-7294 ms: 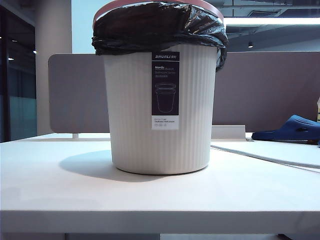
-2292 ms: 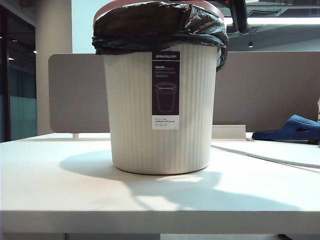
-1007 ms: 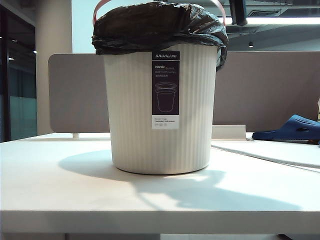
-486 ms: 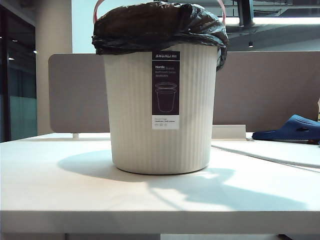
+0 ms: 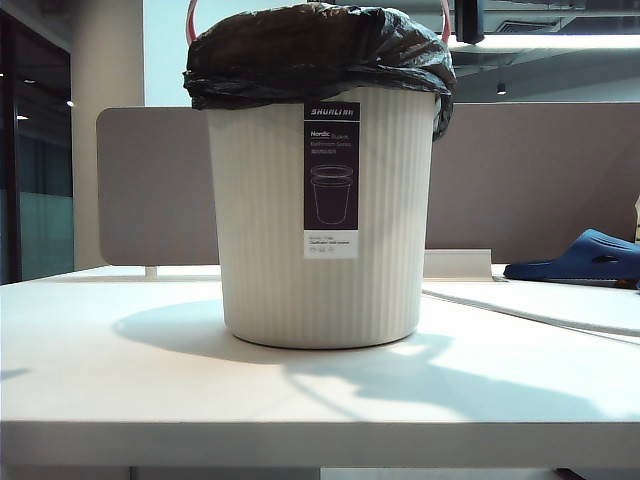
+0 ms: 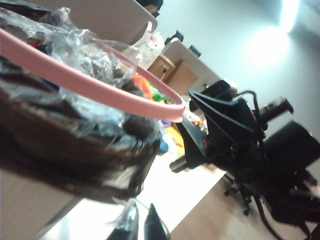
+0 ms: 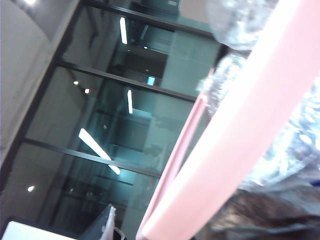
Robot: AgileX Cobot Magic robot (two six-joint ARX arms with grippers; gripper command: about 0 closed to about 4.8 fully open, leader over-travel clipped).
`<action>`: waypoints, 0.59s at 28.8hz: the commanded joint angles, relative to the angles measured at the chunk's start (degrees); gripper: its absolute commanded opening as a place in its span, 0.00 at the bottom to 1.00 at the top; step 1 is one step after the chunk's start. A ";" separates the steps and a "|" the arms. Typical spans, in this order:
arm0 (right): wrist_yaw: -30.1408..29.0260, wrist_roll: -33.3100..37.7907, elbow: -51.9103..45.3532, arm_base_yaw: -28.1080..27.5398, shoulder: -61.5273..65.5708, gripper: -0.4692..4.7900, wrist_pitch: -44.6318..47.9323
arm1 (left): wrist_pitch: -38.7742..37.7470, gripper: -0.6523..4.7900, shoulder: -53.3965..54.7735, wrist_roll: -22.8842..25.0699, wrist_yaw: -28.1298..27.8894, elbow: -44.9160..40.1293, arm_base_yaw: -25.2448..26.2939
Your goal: Open the ring lid of the trash can, pull out the black garbage bag inside, and place it on the table.
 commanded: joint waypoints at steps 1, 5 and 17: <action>-0.24 0.00 0.96 -0.02 -0.17 0.37 2.67 | 9.22 0.16 4.72 -2.40 -0.31 0.20 -1.97; -0.20 -1.14 2.51 -0.02 -0.15 0.37 2.16 | 15.21 0.11 11.41 -1.64 0.37 0.20 -3.69; -1.09 -2.51 4.28 -0.02 0.85 0.37 -0.02 | 24.61 0.11 19.50 19.43 0.70 0.31 -10.05</action>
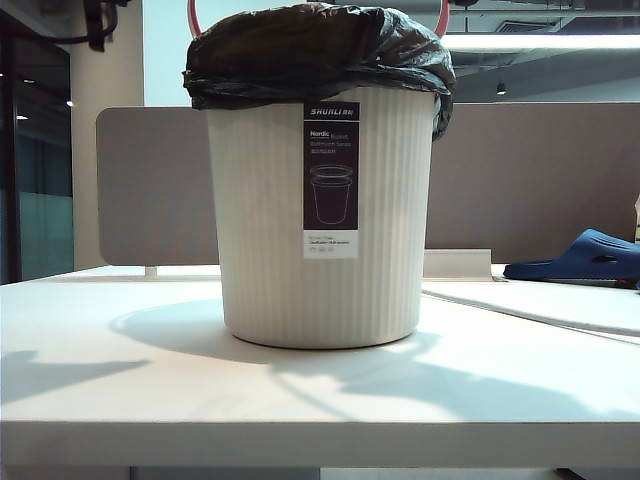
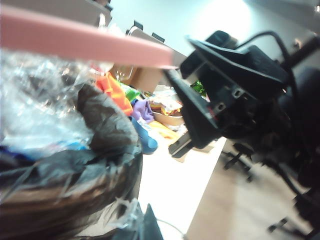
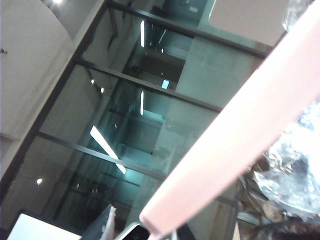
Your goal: Open the ring lid of the trash can, pull out the black garbage bag inside, and place it on the table.
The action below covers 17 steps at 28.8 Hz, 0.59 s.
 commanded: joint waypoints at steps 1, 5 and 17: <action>-0.63 -0.46 0.35 -0.02 0.66 0.37 0.11 | 1.20 0.11 -0.11 8.13 -0.31 0.28 -0.77; -1.73 -0.33 0.44 0.02 2.12 0.37 0.26 | 1.11 0.11 -0.07 13.25 -4.63 0.28 -0.77; -1.90 -0.20 0.66 0.02 2.84 0.37 1.29 | -6.14 0.11 4.63 25.73 -8.61 6.75 -0.77</action>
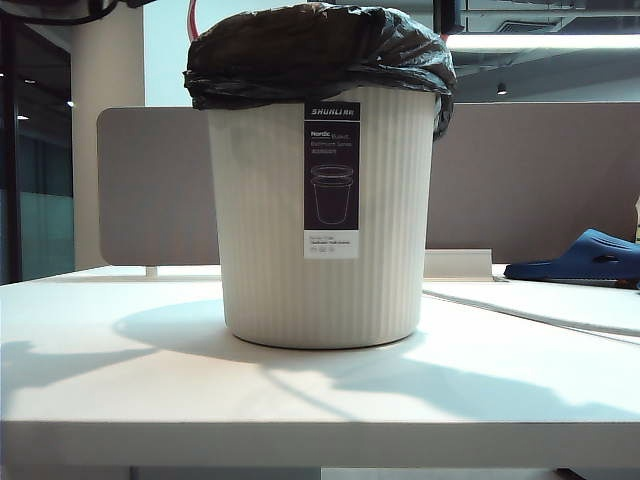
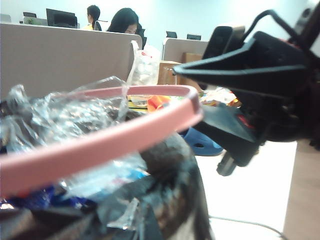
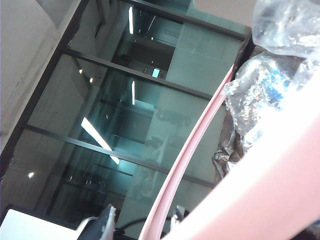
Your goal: Open the ring lid of the trash can, pull out the black garbage bag inside, and place it on the table.
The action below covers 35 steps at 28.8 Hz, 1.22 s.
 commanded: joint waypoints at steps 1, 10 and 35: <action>-0.33 -0.13 0.42 0.00 -0.20 0.37 1.27 | -4.31 0.11 2.67 4.20 -0.35 4.04 -0.07; -1.18 -0.15 0.44 0.00 -0.20 0.37 1.25 | -7.30 0.11 6.34 8.37 -1.03 9.60 -0.07; -8.83 -13.11 0.42 0.00 -0.24 0.58 3.54 | -8.13 0.11 10.12 9.70 -4.83 19.43 0.07</action>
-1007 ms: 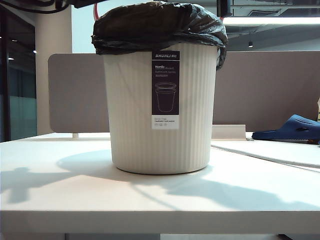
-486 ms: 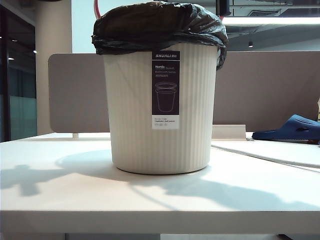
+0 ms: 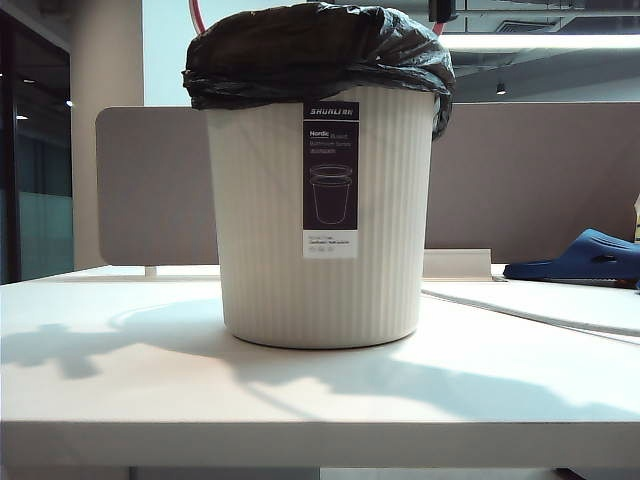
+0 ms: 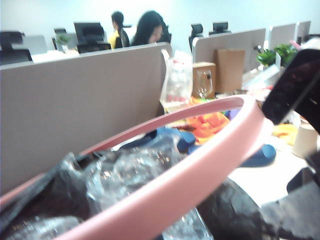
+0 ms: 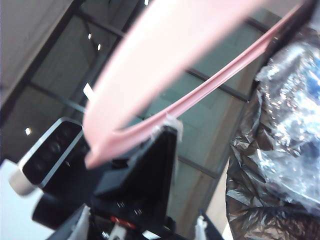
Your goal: Open the ring lid of the trash can, pull out the black garbage bag inside, and place it on the table.
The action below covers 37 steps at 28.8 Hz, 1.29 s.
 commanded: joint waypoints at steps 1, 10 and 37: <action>-2.62 -5.38 0.39 0.00 -0.24 0.58 2.21 | 0.74 0.11 -0.13 0.22 -0.24 1.31 0.02; -7.78 -15.17 0.39 0.00 -0.26 0.58 3.56 | -1.44 0.11 1.44 0.24 -1.07 7.02 1.05; -15.39 -26.29 0.39 -0.02 -0.28 0.58 -2.56 | -16.61 0.11 23.74 5.79 0.24 45.77 7.93</action>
